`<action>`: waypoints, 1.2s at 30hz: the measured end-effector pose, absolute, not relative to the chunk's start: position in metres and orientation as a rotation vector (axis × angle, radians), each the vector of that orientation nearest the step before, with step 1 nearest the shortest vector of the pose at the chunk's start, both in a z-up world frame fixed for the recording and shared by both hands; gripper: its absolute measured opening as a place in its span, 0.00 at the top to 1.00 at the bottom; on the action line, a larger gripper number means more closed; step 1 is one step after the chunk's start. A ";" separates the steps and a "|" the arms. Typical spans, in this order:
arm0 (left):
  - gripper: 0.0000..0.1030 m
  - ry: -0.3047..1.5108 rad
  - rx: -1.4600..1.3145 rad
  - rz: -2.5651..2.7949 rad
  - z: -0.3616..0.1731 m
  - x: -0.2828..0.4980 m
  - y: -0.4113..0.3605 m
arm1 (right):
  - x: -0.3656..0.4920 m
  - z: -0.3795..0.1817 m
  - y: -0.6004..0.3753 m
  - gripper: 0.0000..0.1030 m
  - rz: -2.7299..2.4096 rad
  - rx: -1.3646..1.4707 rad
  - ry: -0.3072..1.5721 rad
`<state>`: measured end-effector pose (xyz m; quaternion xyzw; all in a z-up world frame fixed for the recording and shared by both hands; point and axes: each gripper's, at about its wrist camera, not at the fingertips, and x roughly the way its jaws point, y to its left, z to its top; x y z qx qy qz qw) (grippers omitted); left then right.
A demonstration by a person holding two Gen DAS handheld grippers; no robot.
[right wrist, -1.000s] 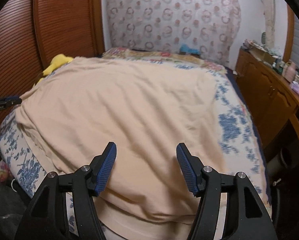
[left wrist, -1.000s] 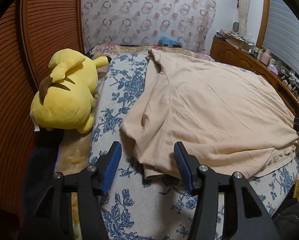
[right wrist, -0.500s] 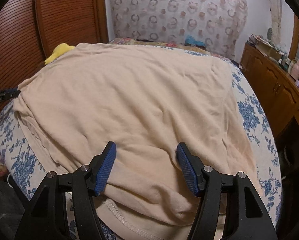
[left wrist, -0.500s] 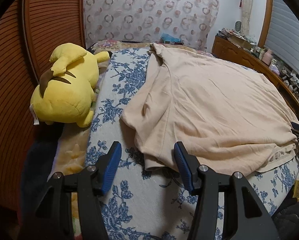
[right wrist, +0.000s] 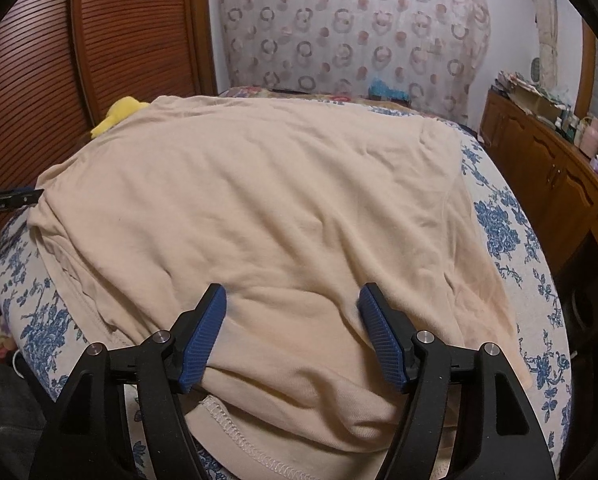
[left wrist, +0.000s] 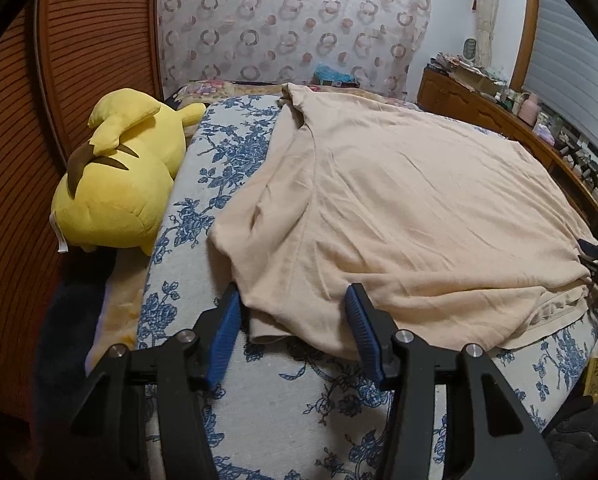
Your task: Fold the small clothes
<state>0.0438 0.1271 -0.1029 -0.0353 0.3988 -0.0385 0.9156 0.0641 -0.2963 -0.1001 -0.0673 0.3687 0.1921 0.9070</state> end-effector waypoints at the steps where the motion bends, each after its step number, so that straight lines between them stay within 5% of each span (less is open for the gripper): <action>1: 0.52 0.821 -0.072 -0.080 -0.103 0.044 0.127 | 0.064 -0.100 -0.296 0.31 0.397 -0.138 0.759; 4: 0.56 0.818 -0.071 -0.083 -0.102 0.044 0.126 | 0.063 -0.100 -0.298 0.31 0.398 -0.138 0.756; 9: 0.88 0.811 -0.055 -0.127 -0.102 0.043 0.122 | 0.063 -0.100 -0.298 0.31 0.397 -0.139 0.755; 12: 0.95 0.800 -0.039 -0.153 -0.098 0.042 0.119 | 0.064 -0.100 -0.298 0.31 0.401 -0.142 0.759; 36: 0.96 0.574 0.047 -0.564 0.015 0.084 -0.025 | 0.037 -0.052 -0.366 0.32 0.311 -0.066 0.672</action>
